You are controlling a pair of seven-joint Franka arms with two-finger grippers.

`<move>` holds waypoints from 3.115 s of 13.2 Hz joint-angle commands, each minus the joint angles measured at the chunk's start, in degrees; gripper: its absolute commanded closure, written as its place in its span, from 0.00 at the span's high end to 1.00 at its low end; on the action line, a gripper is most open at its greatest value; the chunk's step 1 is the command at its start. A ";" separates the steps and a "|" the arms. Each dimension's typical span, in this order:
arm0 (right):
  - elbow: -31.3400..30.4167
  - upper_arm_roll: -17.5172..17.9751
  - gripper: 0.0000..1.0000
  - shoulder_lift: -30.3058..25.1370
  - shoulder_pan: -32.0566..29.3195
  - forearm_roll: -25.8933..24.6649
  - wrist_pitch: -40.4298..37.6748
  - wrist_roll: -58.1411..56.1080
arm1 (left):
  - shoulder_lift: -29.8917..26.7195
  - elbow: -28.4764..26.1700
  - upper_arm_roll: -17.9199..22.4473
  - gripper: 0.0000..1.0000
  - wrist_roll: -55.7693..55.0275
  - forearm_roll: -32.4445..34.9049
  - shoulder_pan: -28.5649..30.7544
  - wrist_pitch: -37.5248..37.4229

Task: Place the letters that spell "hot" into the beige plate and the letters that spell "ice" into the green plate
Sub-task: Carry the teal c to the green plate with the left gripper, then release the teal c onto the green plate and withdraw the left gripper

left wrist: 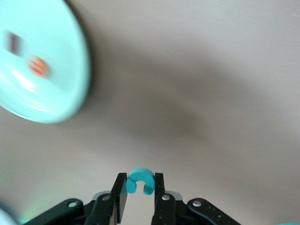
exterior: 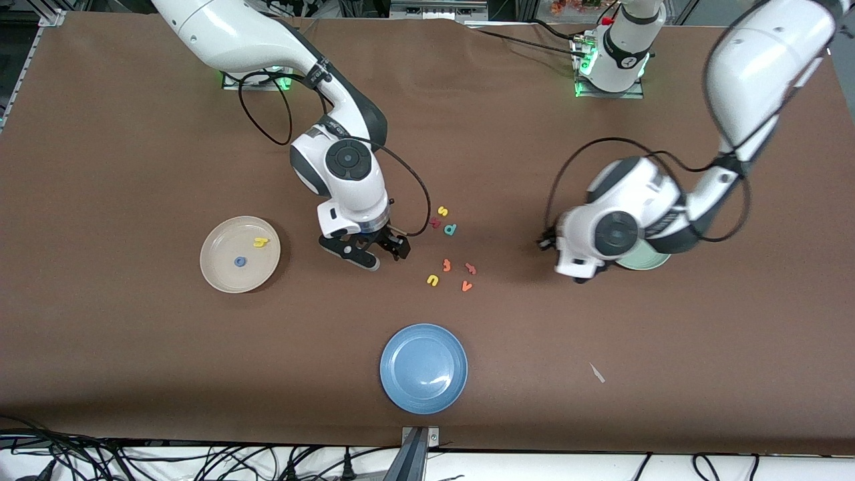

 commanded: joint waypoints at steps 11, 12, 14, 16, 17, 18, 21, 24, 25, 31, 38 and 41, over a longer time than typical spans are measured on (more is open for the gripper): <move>9.56 1.55 0.98 5.46 3.99 0.30 1.07 -4.15 | 0.39 -13.16 0.12 1.00 21.06 8.49 17.50 3.09; 10.10 1.55 0.98 5.82 4.61 0.21 2.12 -3.80 | 0.21 -12.55 -0.06 1.00 21.33 8.14 18.83 2.82; 10.19 1.46 0.98 6.08 5.40 -0.57 1.87 -3.80 | -0.14 -10.02 -1.28 1.00 21.68 7.87 20.33 1.16; 10.54 1.37 0.97 10.27 6.45 -4.87 2.39 -3.19 | -0.49 -3.01 -6.45 1.00 21.50 7.70 21.56 -7.50; 12.46 1.29 0.97 13.35 7.50 -8.54 3.79 -2.31 | -0.32 1.73 -8.39 1.00 21.68 6.83 22.00 -11.55; 14.30 1.20 0.96 15.99 7.95 -11.19 4.94 -2.22 | -0.32 5.09 -8.67 0.98 23.16 4.73 22.00 -12.73; 15.20 1.28 0.95 17.25 10.06 -12.45 6.35 -3.18 | -0.49 12.30 -8.94 0.89 29.23 3.83 22.09 -12.65; 16.07 1.90 0.92 17.16 11.11 -12.27 6.53 -3.09 | -0.41 18.21 -8.50 0.90 39.04 11.34 22.00 -12.30; 16.25 1.90 0.90 17.33 11.21 -12.45 6.79 -3.35 | -0.49 18.21 -8.67 0.90 42.04 16.00 21.48 -12.30; 22.83 0.68 0.88 21.63 11.99 -14.47 8.90 -7.03 | -4.26 18.12 -8.94 1.00 48.66 20.88 22.01 -13.44; 24.69 -1.35 0.82 23.66 12.17 -14.38 10.05 -12.23 | -5.68 18.48 -9.29 1.00 47.27 19.04 18.59 -15.28; 24.25 -1.26 0.76 24.01 12.52 -14.47 9.87 -11.97 | -7.09 20.93 -9.38 1.00 46.20 18.94 11.56 -15.72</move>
